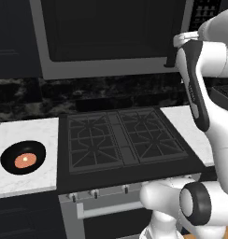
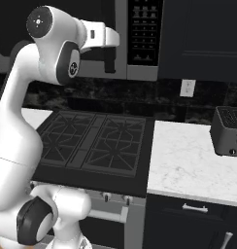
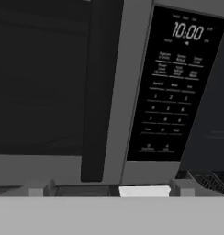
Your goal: Open the microwave, place the bowl with waffle inside the microwave, then close the microwave door and turn it on.
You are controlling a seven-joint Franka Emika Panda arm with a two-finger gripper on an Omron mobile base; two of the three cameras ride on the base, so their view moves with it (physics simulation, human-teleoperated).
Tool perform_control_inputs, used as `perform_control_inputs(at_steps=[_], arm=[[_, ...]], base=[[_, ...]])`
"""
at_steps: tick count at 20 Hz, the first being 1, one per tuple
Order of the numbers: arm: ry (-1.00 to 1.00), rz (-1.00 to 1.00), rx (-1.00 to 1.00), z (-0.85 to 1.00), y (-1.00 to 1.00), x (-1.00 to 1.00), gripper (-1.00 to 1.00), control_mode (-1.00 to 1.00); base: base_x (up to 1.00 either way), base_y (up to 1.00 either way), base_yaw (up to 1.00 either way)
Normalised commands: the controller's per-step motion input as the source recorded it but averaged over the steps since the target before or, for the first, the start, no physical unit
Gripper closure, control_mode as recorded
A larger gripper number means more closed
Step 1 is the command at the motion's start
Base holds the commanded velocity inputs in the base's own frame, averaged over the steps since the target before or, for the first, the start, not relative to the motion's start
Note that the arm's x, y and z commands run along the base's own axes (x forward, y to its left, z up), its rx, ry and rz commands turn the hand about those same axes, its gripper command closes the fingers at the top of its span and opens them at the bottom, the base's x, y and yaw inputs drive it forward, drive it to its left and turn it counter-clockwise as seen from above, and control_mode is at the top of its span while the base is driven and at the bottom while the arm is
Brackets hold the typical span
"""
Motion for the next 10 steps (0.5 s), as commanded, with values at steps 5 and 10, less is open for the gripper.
perform_control_inputs(at_steps=[5, 10], arm=[[0.01, 0.04, 0.05, -0.1, -0.08, 0.1, -1.0, -1.0], [0.07, 0.11, 0.05, -0.04, 0.22, 0.02, -1.0, -1.0]], base=[[0.0, 0.0, 0.0], [0.0, 0.0, 0.0]])
